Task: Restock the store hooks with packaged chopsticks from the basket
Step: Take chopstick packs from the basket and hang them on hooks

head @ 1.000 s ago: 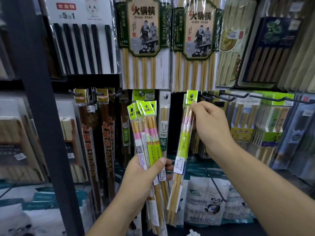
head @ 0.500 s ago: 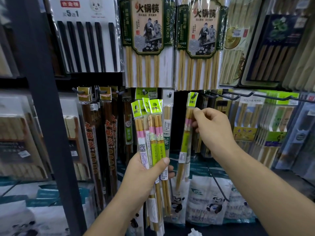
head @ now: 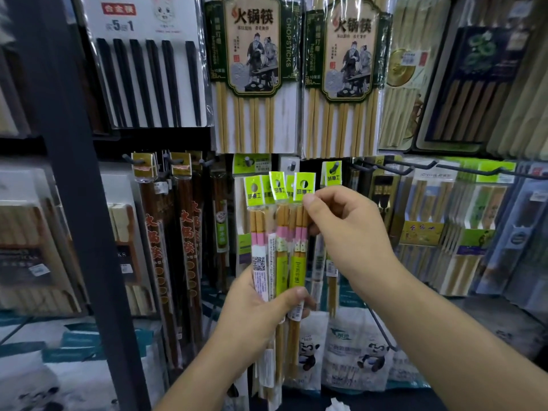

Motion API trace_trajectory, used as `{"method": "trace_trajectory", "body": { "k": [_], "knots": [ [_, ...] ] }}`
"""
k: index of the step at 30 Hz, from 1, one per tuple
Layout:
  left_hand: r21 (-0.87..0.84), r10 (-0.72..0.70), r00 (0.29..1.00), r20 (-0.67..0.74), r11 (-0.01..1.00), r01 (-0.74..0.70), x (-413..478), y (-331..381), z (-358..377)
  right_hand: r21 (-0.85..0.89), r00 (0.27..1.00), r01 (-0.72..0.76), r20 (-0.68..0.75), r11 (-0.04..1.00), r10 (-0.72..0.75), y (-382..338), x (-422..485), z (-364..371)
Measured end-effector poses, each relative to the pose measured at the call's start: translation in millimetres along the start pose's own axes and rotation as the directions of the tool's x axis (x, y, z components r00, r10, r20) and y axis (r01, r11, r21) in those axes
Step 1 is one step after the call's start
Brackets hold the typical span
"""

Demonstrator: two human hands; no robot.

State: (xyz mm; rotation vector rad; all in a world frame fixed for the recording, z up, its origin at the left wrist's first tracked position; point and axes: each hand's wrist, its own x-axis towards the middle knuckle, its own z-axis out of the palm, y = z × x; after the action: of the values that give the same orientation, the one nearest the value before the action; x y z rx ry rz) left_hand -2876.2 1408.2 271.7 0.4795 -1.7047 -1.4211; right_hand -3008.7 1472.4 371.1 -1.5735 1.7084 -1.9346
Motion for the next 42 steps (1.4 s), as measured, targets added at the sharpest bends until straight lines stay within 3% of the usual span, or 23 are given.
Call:
{"method": "trace_trajectory", "body": {
  "k": [5, 8, 14, 22, 27, 33, 37, 42],
  "knots": [
    [-0.026, -0.028, 0.994, -0.102, 0.999, 0.026, 2.1, -2.4, -6.5, 0.078, 0.995, -0.065, -0.077, 0.995, 0.071, 2.6, 11.6, -11.6],
    [-0.167, -0.055, 0.992, -0.110, 0.985, 0.036, 1.9, -1.0, -7.4, 0.106, 0.984, -0.105, -0.135, 0.989, 0.119, 2.3, 23.9, -19.2],
    [-0.249, -0.096, 0.986, -0.138, 0.967, 0.059, 3.1, 0.4, -5.5, 0.057, 0.975, -0.131, -0.176, 0.990, 0.139, 9.3, 32.4, -20.0],
    [-0.224, -0.096, 0.990, -0.102, 0.972, 0.071, 2.5, -1.1, -3.4, 0.055, 0.972, -0.117, -0.198, 0.992, 0.126, 12.8, 37.2, -21.6],
    [-0.177, -0.079, 0.991, -0.108, 0.983, 0.059, 1.9, -2.4, -5.2, -0.085, 0.972, -0.127, -0.208, 0.988, 0.107, 21.6, 32.9, -23.2],
    [-0.095, -0.085, 0.992, -0.098, 0.993, 0.076, 2.0, -5.1, -5.5, -0.068, 0.957, -0.129, -0.271, 0.989, 0.106, 22.1, 22.0, -27.6],
    [-0.054, -0.029, 0.996, -0.086, 0.998, 0.025, 2.7, -3.3, -2.9, 0.077, 0.990, -0.087, -0.105, 0.993, 0.094, 14.9, 6.2, -17.8],
    [-0.114, -0.036, 0.994, -0.105, 0.993, 0.024, 1.5, -1.3, 5.2, 0.060, 1.000, -0.017, -0.006, 0.998, 0.017, 13.6, -3.7, -3.3]
  ]
}}
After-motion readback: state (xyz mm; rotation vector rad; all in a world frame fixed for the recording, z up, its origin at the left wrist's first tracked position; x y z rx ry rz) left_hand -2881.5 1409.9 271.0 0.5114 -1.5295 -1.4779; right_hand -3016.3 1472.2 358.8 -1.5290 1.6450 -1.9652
